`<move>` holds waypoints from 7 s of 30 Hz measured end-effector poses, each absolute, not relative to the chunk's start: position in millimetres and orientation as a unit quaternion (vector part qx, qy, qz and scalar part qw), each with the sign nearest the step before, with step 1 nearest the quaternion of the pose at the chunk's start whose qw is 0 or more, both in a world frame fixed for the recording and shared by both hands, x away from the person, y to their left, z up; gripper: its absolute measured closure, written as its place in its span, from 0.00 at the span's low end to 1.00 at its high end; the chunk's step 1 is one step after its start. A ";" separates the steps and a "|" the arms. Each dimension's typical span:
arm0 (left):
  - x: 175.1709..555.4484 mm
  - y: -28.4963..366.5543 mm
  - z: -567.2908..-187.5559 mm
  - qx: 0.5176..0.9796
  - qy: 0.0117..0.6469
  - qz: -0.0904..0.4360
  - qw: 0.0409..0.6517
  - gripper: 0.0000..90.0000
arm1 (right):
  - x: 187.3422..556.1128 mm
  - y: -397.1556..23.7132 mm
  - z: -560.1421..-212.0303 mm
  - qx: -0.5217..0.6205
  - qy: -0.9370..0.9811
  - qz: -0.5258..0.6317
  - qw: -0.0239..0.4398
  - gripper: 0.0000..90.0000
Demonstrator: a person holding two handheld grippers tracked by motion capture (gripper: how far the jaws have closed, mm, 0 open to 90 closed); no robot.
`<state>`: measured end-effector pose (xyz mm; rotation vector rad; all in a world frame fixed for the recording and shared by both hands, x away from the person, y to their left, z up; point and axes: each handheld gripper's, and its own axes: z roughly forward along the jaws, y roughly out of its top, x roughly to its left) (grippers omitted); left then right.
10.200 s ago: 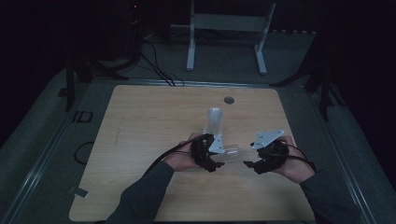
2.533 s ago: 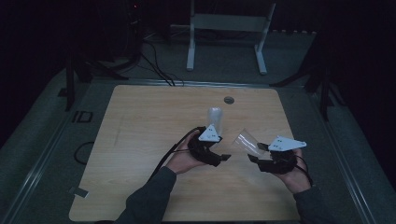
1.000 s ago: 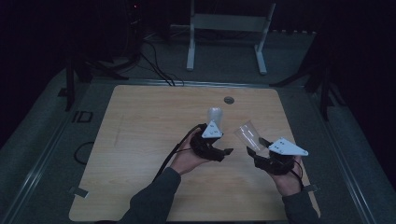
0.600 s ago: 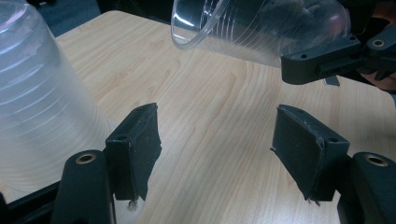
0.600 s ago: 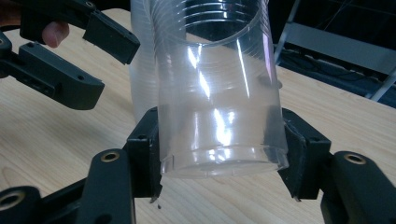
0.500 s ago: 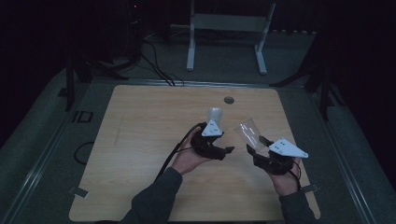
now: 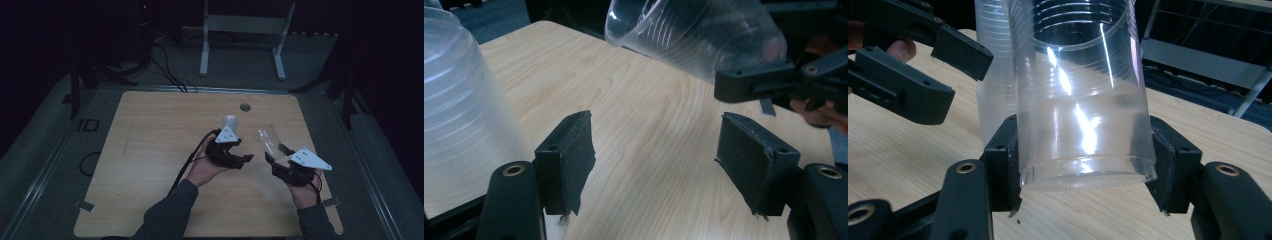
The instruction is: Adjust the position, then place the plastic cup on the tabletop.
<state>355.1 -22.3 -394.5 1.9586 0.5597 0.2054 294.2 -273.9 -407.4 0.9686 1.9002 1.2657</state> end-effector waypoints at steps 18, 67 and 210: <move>357.0 -28.2 -390.7 0.798 0.247 0.063 0.545 0.29 | 294.6 -270.3 -412.1 0.368 0.705 0.505 0.337 0.46; 371.1 -46.5 -392.5 0.735 0.287 -0.053 0.612 0.17 | 289.0 -255.1 -422.5 0.355 0.686 0.529 0.352 0.46; 340.7 -39.8 -395.3 0.750 0.261 0.159 0.587 0.32 | 289.5 -279.7 -435.7 0.375 0.726 0.503 0.281 0.34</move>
